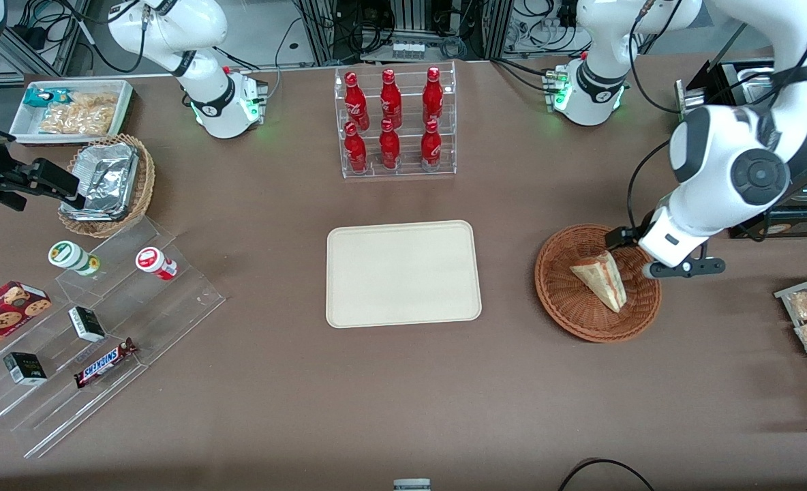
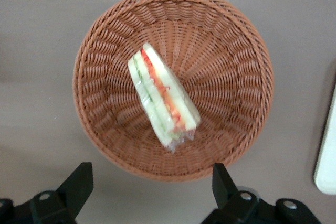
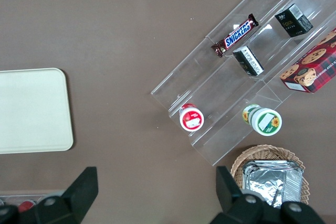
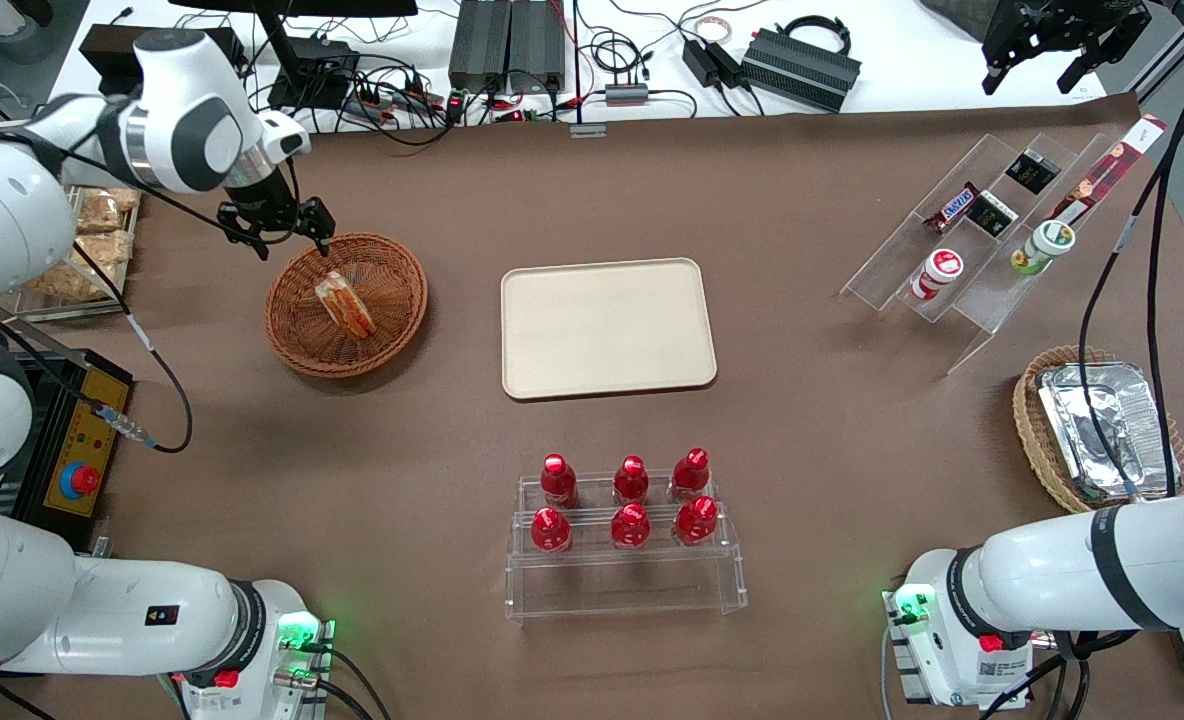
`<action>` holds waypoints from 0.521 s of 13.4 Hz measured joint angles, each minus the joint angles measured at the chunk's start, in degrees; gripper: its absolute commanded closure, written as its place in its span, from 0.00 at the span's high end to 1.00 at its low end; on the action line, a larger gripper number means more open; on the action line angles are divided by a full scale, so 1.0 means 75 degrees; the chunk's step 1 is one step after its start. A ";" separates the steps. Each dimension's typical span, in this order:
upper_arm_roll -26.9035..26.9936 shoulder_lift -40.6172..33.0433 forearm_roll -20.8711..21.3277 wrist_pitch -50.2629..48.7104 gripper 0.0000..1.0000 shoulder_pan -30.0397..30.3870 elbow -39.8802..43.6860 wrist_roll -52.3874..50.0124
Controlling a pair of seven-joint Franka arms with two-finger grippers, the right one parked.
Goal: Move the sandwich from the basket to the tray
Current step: 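Lower the left gripper onto the sandwich and close on it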
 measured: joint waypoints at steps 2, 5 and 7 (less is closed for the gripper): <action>-0.0078 0.0064 0.0000 0.0895 1.00 -0.0001 -0.0492 -0.0635; -0.0124 0.0095 -0.0001 0.1257 1.00 -0.0003 -0.0768 -0.2137; -0.0124 0.0107 -0.0001 0.1266 1.00 -0.0002 -0.0771 -0.3538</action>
